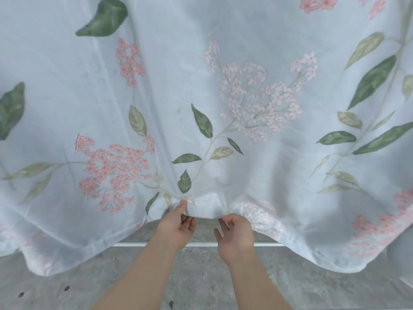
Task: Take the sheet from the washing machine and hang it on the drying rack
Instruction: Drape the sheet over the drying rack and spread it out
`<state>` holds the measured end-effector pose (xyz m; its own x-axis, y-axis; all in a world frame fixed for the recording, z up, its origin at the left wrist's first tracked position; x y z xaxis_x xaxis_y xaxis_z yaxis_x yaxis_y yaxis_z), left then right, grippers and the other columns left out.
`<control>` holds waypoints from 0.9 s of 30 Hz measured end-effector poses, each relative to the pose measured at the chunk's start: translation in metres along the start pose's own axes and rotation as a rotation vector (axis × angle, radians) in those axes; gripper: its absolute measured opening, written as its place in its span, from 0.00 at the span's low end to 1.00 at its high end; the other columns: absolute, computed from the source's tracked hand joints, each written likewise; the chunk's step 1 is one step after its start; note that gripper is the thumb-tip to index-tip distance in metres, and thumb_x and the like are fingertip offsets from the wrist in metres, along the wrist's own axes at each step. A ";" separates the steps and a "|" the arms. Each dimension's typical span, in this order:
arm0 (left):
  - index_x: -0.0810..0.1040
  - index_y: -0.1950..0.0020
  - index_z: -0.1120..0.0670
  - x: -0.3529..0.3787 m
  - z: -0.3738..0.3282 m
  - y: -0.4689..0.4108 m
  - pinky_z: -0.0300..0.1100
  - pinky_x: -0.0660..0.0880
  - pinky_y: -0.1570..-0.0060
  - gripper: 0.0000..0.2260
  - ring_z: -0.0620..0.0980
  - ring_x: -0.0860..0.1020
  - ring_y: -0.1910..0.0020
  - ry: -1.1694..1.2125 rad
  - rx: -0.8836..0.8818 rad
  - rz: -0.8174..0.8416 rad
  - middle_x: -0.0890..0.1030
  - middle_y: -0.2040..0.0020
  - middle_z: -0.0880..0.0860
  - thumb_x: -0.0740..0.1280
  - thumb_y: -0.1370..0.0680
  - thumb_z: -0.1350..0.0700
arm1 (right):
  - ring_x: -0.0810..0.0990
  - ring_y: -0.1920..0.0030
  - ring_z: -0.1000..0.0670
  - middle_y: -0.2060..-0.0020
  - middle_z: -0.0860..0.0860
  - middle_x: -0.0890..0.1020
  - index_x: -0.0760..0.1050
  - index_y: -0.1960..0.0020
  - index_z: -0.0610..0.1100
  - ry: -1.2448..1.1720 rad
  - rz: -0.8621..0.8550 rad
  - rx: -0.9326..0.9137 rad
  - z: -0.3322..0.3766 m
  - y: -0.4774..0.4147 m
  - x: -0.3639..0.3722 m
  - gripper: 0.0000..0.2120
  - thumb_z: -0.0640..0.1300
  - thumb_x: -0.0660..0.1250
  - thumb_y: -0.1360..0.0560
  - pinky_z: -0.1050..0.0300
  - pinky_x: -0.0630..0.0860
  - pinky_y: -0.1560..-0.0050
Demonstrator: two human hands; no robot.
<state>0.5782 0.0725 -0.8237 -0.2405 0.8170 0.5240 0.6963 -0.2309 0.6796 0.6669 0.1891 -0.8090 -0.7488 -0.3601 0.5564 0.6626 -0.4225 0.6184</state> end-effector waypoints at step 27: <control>0.81 0.39 0.52 -0.028 -0.070 0.018 0.50 0.77 0.43 0.16 0.56 0.81 0.45 0.367 0.122 0.222 0.84 0.44 0.55 0.58 0.19 0.48 | 0.85 0.46 0.49 0.47 0.48 0.86 0.78 0.37 0.45 -0.217 0.010 -0.089 -0.008 -0.001 0.020 0.19 0.49 0.76 0.26 0.52 0.79 0.39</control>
<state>0.5503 0.0082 -0.7906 -0.2845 0.5080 0.8130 0.8274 -0.2982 0.4759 0.6513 0.1755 -0.8029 -0.7157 -0.1816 0.6744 0.6591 -0.4951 0.5661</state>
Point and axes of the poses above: each hand's wrist, its own y-axis away from the middle knuckle, its own x-axis out of the palm, z = x × y, the point moved 5 cm from there along -y, towards the middle knuckle
